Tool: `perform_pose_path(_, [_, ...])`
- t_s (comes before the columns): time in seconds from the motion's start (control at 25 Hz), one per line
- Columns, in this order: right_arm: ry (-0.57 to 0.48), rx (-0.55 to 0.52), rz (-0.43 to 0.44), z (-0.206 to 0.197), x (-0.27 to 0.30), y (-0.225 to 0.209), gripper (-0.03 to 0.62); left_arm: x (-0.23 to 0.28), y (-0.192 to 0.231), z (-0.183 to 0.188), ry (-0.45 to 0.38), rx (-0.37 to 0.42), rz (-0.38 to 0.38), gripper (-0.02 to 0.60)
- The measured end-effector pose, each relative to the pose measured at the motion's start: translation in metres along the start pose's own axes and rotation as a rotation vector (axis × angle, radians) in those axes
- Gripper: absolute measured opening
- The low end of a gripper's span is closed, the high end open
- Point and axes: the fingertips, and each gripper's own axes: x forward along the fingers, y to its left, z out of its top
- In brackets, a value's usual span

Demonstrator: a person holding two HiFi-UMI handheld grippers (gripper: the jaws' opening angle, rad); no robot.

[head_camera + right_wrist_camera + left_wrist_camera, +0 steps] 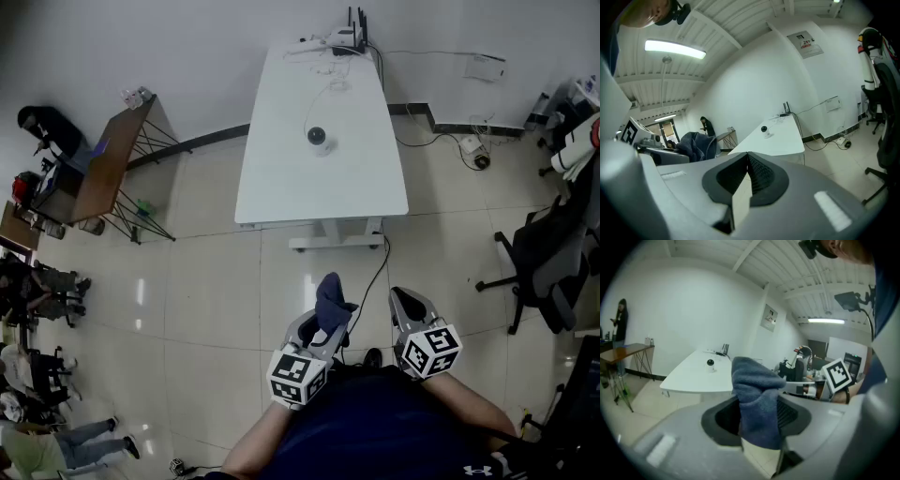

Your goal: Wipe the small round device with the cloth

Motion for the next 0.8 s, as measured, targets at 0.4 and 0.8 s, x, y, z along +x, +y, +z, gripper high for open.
perform_pose_path(0.4, [0.005,-0.018,0.005,0.030,0.068,-0.036,0.012,0.059,0.084,0.056,-0.052,0.016,-0.015,0.179])
perform_pose_path(0.8, [-0.030,0.117,0.233,0.126,0.249,0.006,0.158,0.149,0.207,0.170,-0.154,-0.102,-0.364,0.179])
